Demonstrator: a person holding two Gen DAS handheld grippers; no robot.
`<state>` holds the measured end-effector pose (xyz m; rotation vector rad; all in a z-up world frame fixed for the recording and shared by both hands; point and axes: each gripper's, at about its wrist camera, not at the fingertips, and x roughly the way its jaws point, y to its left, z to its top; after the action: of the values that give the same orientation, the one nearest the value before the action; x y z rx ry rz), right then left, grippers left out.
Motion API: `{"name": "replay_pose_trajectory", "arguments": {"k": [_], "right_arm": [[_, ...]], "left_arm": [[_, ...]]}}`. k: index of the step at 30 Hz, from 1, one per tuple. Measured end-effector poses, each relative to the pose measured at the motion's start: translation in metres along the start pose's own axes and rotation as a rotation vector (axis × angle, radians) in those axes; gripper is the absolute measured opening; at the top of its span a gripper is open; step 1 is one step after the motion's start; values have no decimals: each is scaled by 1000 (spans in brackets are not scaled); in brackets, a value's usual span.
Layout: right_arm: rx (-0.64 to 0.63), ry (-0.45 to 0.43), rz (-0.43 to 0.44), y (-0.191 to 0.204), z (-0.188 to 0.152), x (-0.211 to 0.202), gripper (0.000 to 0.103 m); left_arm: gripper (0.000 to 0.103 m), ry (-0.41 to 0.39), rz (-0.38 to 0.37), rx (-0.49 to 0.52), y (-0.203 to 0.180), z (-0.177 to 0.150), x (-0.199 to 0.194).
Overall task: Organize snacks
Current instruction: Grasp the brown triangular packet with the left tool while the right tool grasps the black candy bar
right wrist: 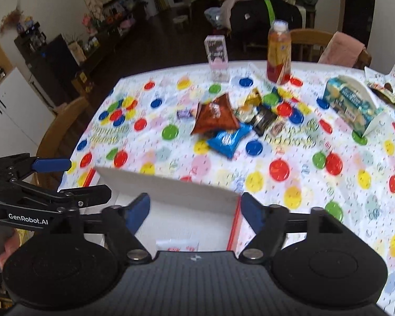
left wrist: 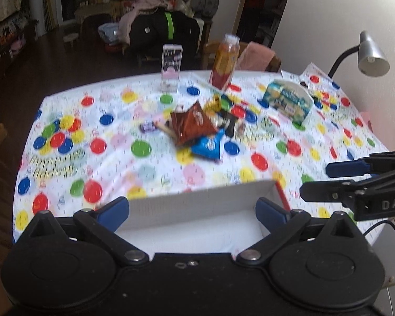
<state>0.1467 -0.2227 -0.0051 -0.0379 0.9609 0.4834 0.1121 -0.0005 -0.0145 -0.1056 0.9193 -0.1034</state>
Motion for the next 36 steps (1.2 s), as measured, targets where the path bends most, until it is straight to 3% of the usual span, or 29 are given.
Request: {"name": "replay_pose_trajectory", "arguments": {"k": [14,19,27,36], "right_arm": [[57,11,-41,-70,53,40,79],[34,32,-81,-91,70,65,79],[102,80,-63,-130,97,107,79],[154,120,-99,-161,120,160,79]], "left_arm": [[102,-47,57,-68,-9,64,56],[102,-19,75,-109,-10,84,90],[102,41,125,-178,-9,111,142],[102,97,142,-257,-8,128,199]]}}
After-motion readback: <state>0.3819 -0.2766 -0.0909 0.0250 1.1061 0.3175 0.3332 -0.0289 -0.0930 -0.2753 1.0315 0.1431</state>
